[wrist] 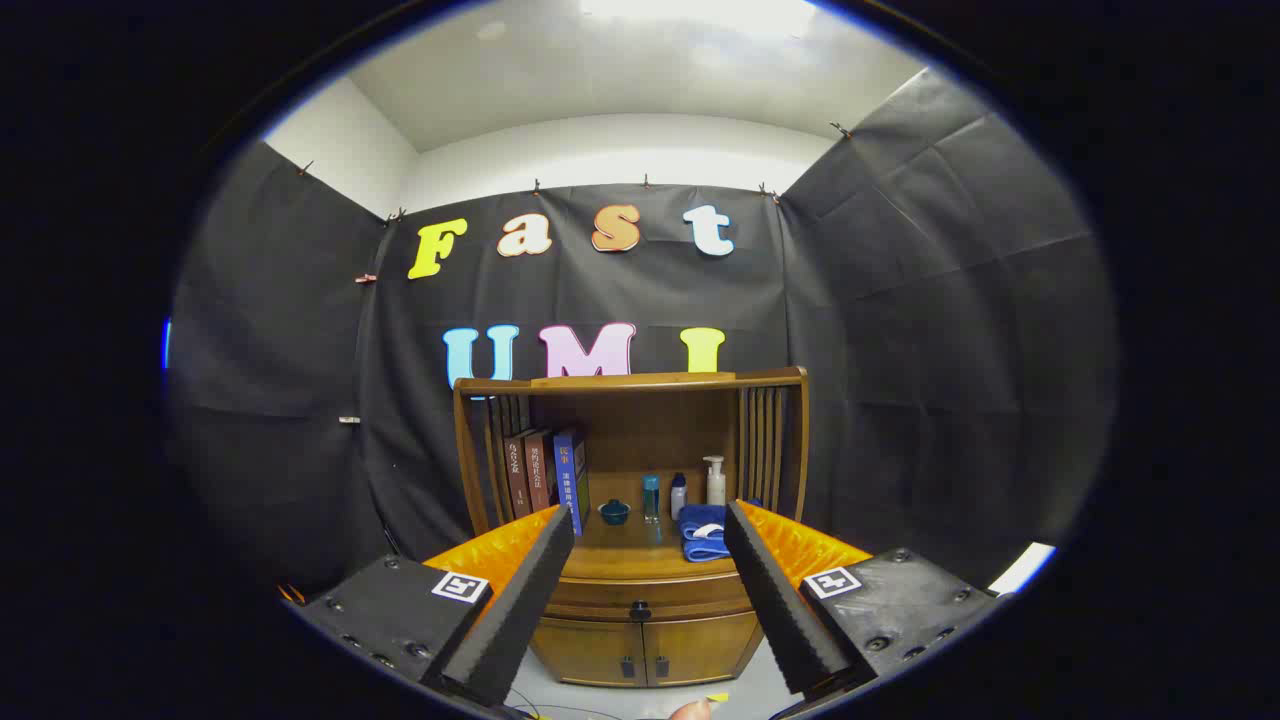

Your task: Pull open the drawer, take out the items inside it, and place them on the countertop above the cabinet.

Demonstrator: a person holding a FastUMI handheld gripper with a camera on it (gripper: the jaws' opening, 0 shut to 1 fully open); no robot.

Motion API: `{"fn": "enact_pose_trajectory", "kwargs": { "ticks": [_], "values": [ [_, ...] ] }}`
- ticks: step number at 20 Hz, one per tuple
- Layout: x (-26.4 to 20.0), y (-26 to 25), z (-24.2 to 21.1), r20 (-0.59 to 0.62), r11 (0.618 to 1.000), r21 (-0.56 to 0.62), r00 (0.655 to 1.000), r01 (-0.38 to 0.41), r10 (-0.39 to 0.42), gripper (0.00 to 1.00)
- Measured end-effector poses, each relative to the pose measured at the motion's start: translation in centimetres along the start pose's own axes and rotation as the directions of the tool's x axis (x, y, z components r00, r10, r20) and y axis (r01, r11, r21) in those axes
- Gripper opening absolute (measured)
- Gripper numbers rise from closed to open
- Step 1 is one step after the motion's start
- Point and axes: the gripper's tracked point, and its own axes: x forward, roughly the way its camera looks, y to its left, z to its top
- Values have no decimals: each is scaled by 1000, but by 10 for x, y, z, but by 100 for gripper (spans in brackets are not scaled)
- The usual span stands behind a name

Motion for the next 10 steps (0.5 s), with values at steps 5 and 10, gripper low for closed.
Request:
{"fn": "enact_pose_trajectory", "kwargs": {
  "ticks": [5,10],
  "values": [
    [6,0,-11,-33,999,42,999,-24,25,98],
    [3,0,-9,-26,1000,20,1000,6,-5,98]
  ]
}}
